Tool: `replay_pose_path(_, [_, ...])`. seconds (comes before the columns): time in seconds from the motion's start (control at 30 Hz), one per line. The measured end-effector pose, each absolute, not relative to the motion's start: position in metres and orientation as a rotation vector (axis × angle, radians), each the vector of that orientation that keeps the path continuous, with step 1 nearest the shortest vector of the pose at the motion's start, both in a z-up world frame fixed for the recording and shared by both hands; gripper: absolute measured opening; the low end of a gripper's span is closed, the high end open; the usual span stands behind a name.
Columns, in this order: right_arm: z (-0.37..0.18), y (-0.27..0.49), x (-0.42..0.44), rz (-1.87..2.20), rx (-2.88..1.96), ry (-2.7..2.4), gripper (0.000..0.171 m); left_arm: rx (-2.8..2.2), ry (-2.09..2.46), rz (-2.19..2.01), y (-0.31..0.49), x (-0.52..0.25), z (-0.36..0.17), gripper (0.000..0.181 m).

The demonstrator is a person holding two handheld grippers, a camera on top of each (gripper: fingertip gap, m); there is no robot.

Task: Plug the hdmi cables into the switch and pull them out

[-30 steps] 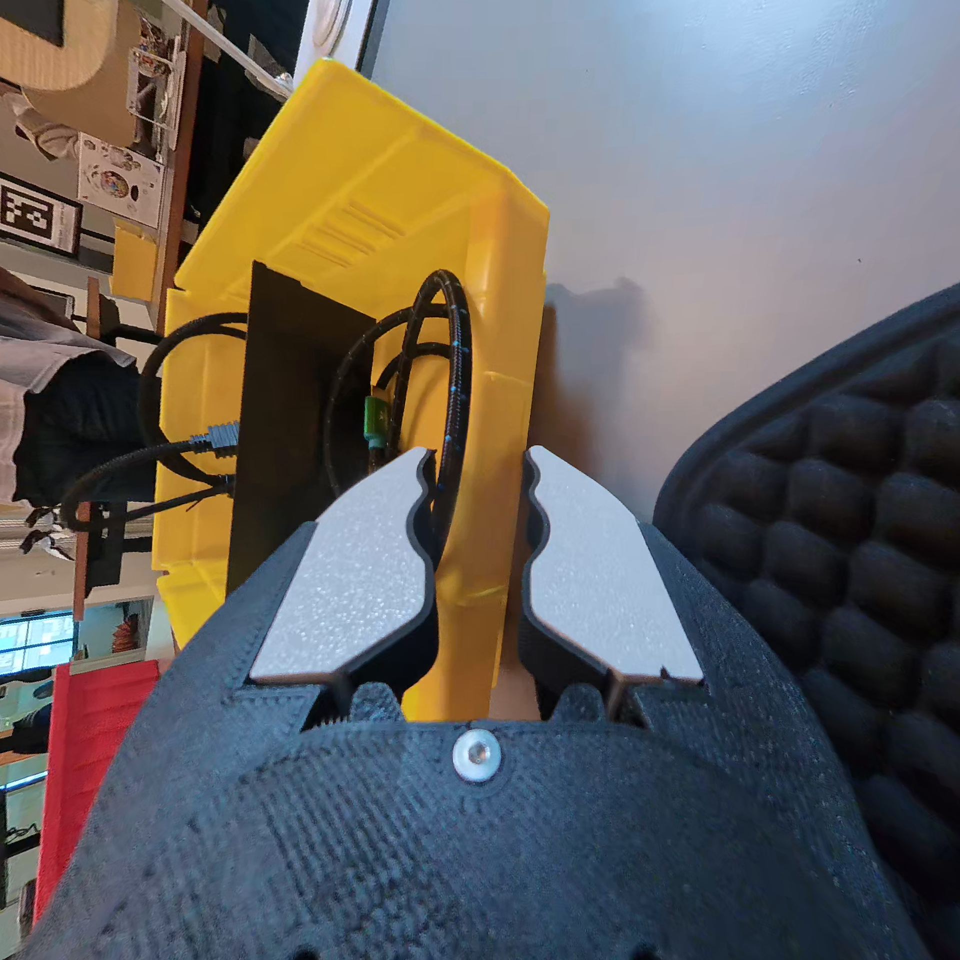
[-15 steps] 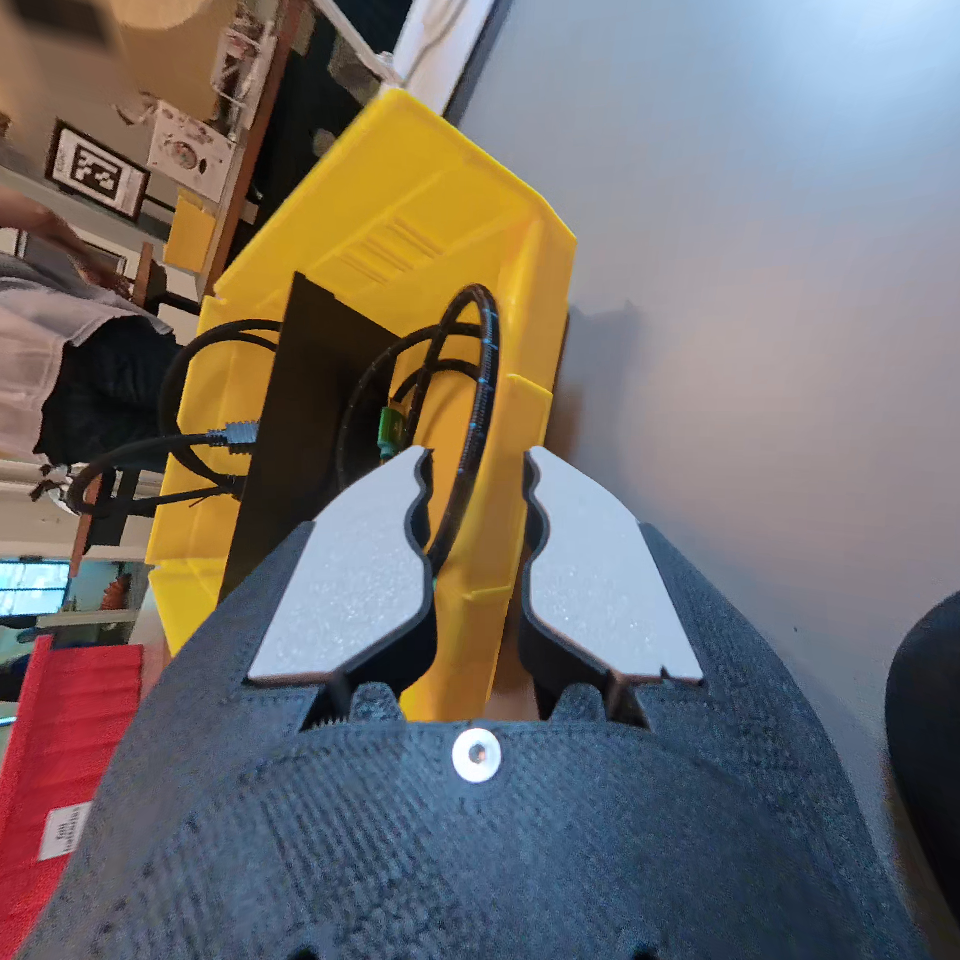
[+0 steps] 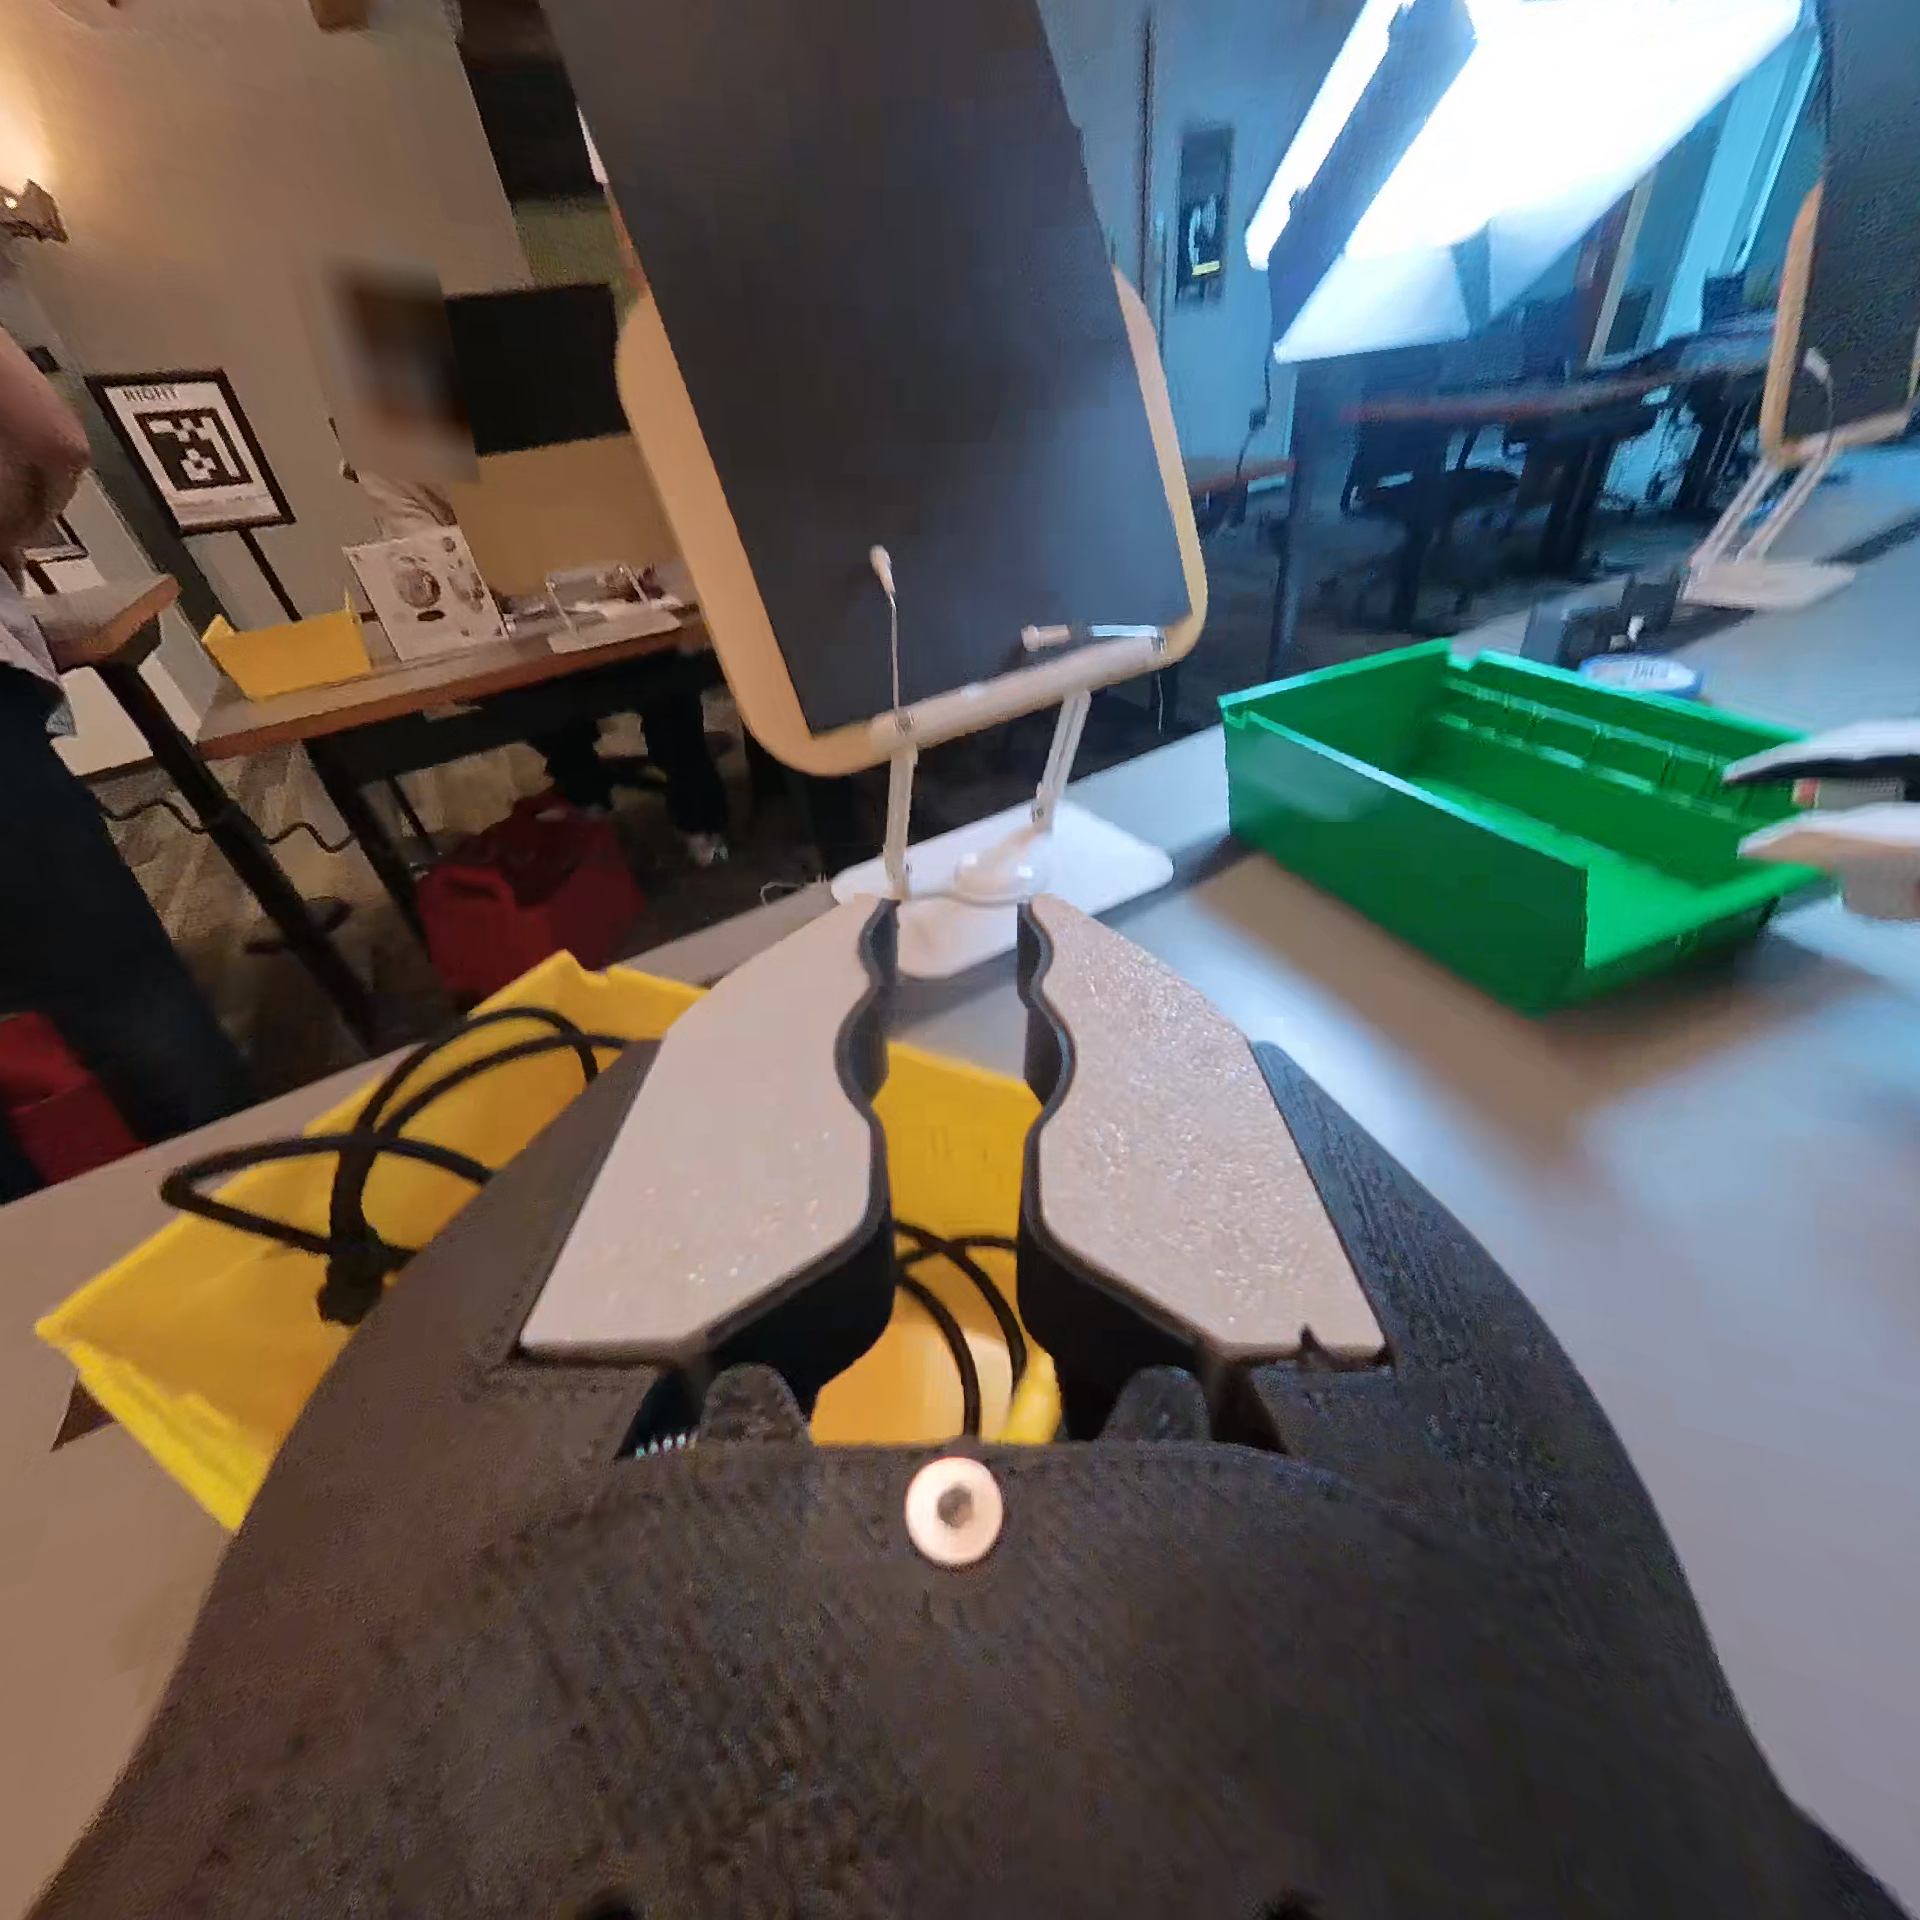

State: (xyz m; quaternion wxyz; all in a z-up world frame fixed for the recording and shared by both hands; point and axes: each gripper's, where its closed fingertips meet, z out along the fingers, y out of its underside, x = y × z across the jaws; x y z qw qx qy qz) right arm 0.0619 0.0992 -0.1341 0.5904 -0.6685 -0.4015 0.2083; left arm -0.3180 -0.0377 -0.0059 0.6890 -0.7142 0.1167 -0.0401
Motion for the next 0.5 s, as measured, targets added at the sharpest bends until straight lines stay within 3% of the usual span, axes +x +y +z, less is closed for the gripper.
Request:
replay_pose_path(0.17, [-0.147, 0.1, 0.063, 0.46, -1.597, -0.967, 0.038, -1.672, 0.189, -0.089, 0.01, -0.354, 0.009, 0.023])
replay_pose_path(0.37, [-0.141, 0.096, 0.065, 0.419, -1.55, -0.984, 0.032, -1.876, 0.094, 0.156, 0.052, -0.427, -0.037, 0.005])
replay_pose_path(0.5, [-0.138, 0.094, 0.065, 0.436, -1.539, -0.985, 0.032, -2.086, 0.044, 0.265, 0.057, -0.462, -0.071, 0.015])
